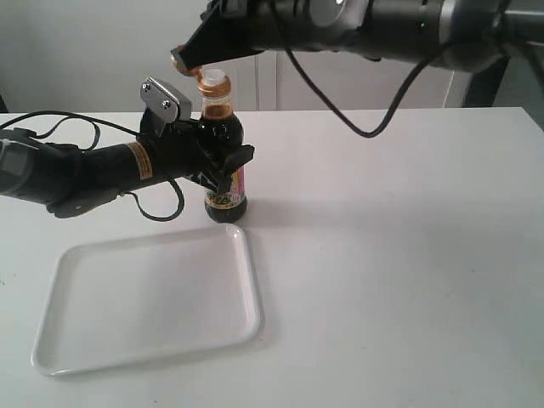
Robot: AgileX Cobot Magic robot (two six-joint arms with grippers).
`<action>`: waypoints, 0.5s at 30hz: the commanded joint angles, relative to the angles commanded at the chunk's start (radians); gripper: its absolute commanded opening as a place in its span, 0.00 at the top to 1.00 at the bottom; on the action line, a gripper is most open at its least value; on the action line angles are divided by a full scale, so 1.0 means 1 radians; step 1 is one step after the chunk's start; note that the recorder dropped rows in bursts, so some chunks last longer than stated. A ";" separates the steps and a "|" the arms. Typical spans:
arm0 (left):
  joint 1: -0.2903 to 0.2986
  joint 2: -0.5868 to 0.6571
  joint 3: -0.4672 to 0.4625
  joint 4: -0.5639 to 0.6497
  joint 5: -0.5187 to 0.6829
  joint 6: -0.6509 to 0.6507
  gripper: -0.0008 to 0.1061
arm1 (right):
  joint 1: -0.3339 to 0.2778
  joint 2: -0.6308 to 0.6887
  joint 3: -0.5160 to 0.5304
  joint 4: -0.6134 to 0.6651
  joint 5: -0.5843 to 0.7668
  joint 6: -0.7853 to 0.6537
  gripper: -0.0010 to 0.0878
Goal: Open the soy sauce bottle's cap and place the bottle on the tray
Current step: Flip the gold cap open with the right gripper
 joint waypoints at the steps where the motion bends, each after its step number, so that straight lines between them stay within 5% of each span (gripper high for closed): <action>1: 0.000 0.000 0.000 0.000 0.000 0.000 0.99 | -0.014 -0.006 0.000 0.000 0.042 0.013 0.99; 15: 0.000 0.000 0.000 0.000 -0.002 -0.033 0.99 | -0.171 -0.059 0.000 -0.023 0.540 0.031 0.99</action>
